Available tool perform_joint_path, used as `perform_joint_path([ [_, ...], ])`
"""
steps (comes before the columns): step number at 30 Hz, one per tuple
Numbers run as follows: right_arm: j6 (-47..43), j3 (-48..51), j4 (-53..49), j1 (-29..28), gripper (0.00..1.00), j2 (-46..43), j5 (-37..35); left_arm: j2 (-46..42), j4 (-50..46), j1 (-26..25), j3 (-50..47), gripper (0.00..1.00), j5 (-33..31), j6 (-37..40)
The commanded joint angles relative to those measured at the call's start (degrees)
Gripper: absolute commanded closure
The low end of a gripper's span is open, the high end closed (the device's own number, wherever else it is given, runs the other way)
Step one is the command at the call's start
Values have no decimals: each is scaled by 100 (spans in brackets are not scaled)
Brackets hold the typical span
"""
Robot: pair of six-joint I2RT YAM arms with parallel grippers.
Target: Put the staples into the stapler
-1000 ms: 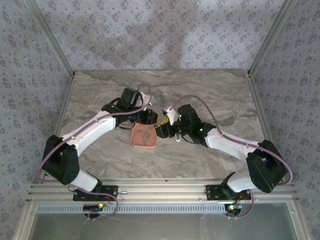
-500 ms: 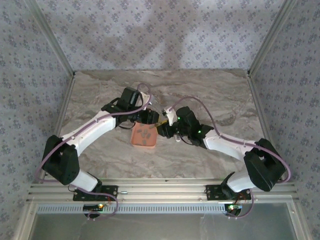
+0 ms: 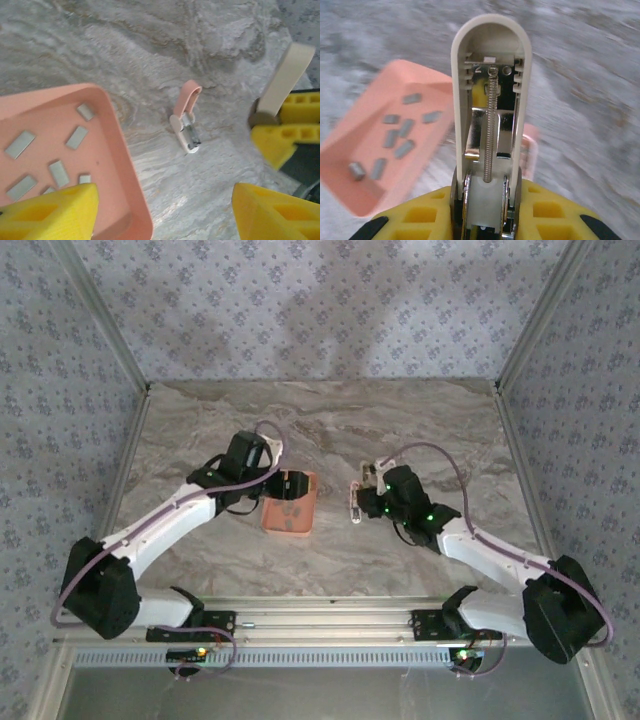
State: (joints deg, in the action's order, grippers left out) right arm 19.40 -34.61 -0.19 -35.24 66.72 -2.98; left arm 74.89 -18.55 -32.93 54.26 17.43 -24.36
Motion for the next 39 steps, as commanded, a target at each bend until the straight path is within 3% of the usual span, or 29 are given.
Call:
perform_joint_path([
  [1,587,274,-351,141,84,26,-871,-325,248,126,-310,30,-356,-239],
  [12,370,399,695,108,83,1091,-985,-450,195,269,-647,31,-426,-227],
  [27,214,105,1232,-91,80,1945,-1190,-423,186,288,-627,32,-399,-183],
  [32,301,30,1125,-96,75,2055,-1292,-419,154,287,-636,33,-400,-151],
  [36,358,19,997,-97,60,2012,-1269,-397,114,287,-627,33,-420,-126],
  [39,392,26,916,-93,56,1920,-1289,-393,148,287,-649,33,-365,-104],
])
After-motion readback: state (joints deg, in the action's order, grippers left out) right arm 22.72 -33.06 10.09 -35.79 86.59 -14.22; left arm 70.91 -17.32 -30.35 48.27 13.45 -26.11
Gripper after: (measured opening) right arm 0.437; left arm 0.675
